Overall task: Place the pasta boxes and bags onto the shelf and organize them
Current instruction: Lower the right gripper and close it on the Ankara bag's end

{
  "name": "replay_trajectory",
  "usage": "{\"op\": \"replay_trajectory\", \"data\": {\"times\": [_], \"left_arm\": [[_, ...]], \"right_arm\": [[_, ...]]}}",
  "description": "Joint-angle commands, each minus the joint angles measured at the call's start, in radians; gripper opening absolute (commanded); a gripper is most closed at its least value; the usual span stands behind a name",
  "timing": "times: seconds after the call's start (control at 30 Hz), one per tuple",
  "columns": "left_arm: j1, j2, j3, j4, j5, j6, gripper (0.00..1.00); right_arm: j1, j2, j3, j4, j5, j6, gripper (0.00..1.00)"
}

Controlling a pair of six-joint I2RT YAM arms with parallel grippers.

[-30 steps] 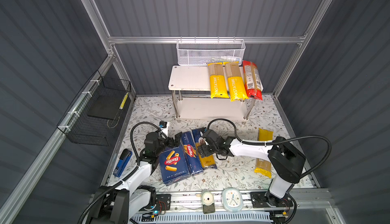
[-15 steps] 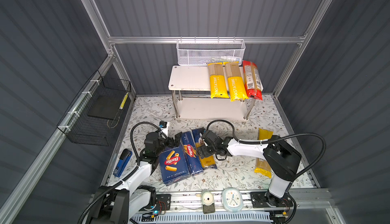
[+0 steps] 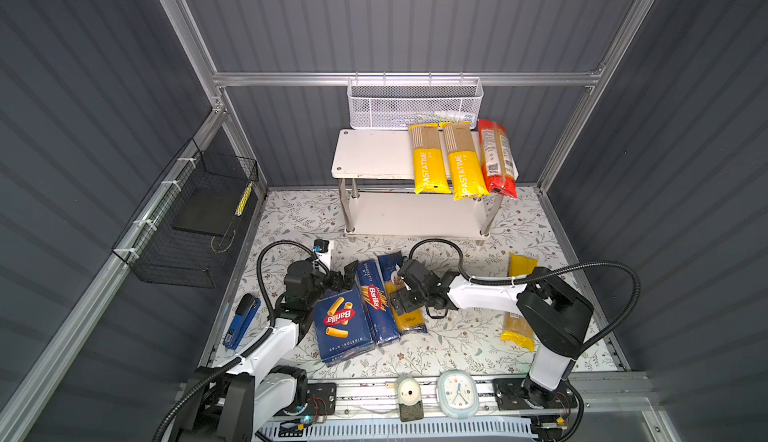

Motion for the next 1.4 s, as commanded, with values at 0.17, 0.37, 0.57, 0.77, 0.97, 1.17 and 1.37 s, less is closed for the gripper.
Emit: {"op": "replay_trajectory", "data": {"times": [0.17, 0.37, 0.57, 0.77, 0.97, 1.17, 1.37], "left_arm": [[0.001, 0.006, 0.007, 0.006, -0.004, 0.012, 1.0], [0.0, 0.006, 0.007, 0.004, -0.004, 0.014, 0.99], [0.0, 0.007, 0.009, 0.003, -0.005, 0.012, 1.0], [0.001, 0.008, 0.01, 0.002, -0.007, 0.012, 0.99], [0.0, 0.007, 0.008, 0.001, -0.007, 0.011, 0.99], [0.0, 0.008, 0.01, 0.001, -0.007, 0.014, 1.0], [0.001, 0.014, 0.015, -0.004, -0.011, 0.014, 1.0]], "right_arm": [[-0.035, -0.026, -0.072, -0.008, 0.035, 0.022, 0.99], [-0.079, -0.069, -0.136, 0.001, 0.041, 0.021, 0.99], [-0.086, -0.151, -0.193, 0.07, -0.063, -0.058, 0.99], [-0.085, -0.165, -0.183, 0.087, -0.106, -0.108, 0.99], [-0.083, -0.105, -0.123, 0.043, -0.09, -0.131, 0.99], [-0.082, -0.067, -0.089, 0.012, -0.059, -0.138, 0.99], [-0.07, -0.034, -0.081, -0.004, -0.042, -0.138, 0.99]]}}
